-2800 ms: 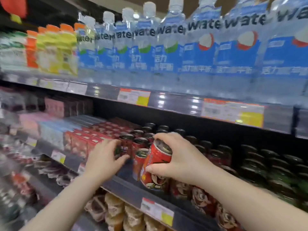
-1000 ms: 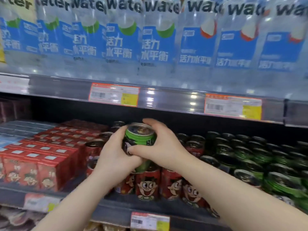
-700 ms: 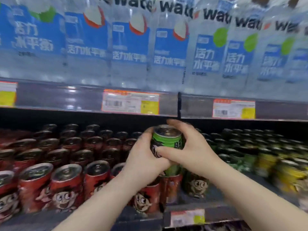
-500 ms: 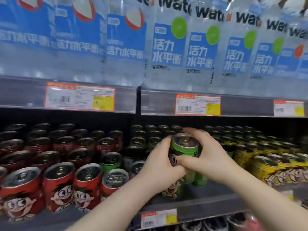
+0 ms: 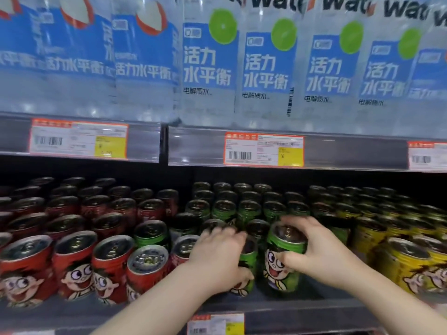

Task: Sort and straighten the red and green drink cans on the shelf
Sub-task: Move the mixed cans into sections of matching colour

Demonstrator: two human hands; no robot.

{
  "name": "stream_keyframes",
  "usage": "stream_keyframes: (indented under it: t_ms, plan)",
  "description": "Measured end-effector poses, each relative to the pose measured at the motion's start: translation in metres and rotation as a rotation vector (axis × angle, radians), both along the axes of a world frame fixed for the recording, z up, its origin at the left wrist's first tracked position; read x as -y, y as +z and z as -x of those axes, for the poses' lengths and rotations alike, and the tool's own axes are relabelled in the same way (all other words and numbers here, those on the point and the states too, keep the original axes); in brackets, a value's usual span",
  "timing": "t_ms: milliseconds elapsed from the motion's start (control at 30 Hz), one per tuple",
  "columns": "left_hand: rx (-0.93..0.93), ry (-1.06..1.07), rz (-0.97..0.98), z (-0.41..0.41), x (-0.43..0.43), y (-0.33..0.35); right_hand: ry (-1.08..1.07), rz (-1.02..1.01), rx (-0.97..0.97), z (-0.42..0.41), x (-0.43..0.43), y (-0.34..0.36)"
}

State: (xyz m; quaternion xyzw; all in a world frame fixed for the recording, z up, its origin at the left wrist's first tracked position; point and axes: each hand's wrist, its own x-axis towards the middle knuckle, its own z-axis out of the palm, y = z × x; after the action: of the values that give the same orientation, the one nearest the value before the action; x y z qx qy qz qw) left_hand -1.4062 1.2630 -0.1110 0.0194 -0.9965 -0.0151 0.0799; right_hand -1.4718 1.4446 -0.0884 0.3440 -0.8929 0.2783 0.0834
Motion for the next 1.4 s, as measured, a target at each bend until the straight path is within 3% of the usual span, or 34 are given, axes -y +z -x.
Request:
stream_keyframes:
  t_ms: [133,300,533,700,800,967,1167,1267,1400]
  plan:
    - [0.028,-0.005,0.039,-0.001,0.003,-0.001,0.050,-0.301,-0.220,0.006,0.004,-0.027]
    - [0.010,0.018,0.052,0.002,-0.002,-0.003,0.010,-0.410,-0.348,0.014,-0.002,-0.037]
    - [-0.089,0.060,0.129,0.000,-0.012,-0.012,0.063,-0.363,-0.329,0.009,0.009,-0.042]
    - [-0.238,0.035,0.022,-0.027,0.007,-0.005,0.263,0.013,-0.125,-0.003,0.037,-0.016]
    - [-0.344,0.111,-0.032,-0.045,0.034,0.001,0.306,0.025,-0.139,-0.001,0.077,-0.004]
    - [-0.350,0.332,-0.117,-0.076,0.091,0.009,0.306,-0.208,-0.052,0.000,0.159,0.014]
    - [-0.290,0.422,-0.198,-0.092,0.127,0.016,0.194,-0.566,0.058,0.001,0.212,0.019]
    - [-0.250,0.405,-0.247,-0.090,0.131,0.021,0.174,-0.475,0.087,-0.002,0.211,0.019]
    - [-0.206,0.328,-0.360,-0.078,0.131,0.028,0.050,-0.026,0.130,-0.003,0.196,0.029]
